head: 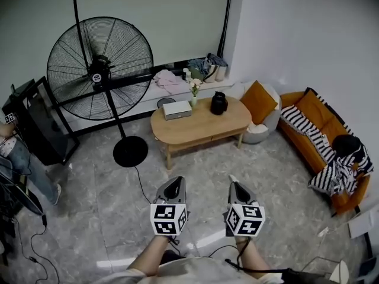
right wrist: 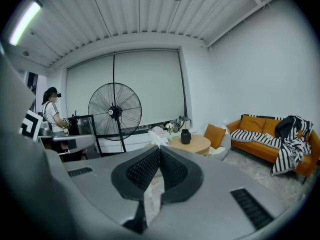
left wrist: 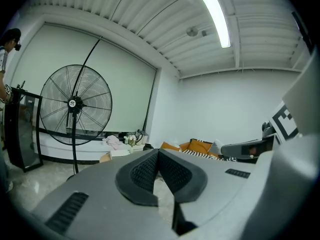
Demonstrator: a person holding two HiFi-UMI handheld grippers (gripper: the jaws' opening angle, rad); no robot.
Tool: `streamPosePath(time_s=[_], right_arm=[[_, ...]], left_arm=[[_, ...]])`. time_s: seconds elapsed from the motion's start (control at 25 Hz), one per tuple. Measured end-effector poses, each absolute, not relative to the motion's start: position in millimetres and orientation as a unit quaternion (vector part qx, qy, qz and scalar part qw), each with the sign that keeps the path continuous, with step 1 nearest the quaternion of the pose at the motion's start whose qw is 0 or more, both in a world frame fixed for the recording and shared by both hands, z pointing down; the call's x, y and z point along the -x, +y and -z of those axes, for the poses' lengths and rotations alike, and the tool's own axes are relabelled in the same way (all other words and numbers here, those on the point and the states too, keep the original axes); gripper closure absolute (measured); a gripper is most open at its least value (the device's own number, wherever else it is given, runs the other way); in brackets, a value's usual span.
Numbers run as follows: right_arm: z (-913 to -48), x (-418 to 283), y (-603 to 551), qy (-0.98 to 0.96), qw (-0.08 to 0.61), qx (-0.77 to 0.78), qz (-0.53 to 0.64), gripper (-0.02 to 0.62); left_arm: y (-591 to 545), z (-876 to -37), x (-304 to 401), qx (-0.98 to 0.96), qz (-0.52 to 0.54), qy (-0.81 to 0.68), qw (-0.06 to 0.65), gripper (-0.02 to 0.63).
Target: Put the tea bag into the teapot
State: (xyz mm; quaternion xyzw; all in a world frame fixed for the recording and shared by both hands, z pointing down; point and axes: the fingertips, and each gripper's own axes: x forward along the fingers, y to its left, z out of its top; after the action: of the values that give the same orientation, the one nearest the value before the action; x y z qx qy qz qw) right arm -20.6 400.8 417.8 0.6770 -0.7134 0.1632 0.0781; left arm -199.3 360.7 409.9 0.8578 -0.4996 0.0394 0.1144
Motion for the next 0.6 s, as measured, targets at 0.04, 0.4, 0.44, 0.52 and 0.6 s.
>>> streamPosePath(time_s=[0.04,0.4,0.44,0.52,0.6], right_arm=[[-419,15,401,-0.713,0.080,-0.677,-0.164,0.561],[-437,-8,395,-0.704,0.073,-0.681,-0.186,0.561],[-440,-11,393,-0.702,0.073,-0.683,-0.188,0.561],[-444,-16,389,-0.698,0.072,-0.686,-0.191,0.561],[-446,-21,382,-0.695,0.071,-0.689,-0.193,0.561]], left_arm=[[361,-410,194,-0.858,-0.039,-0.499,0.113,0.601],[353,-425,172,-0.859,-0.058,-0.494,0.119,0.601],[351,-427,170,-0.860,-0.060,-0.493,0.119,0.601],[344,-428,165,-0.862,-0.063,-0.491,0.113,0.601],[334,-427,159,-0.864,-0.065,-0.488,0.106,0.601]])
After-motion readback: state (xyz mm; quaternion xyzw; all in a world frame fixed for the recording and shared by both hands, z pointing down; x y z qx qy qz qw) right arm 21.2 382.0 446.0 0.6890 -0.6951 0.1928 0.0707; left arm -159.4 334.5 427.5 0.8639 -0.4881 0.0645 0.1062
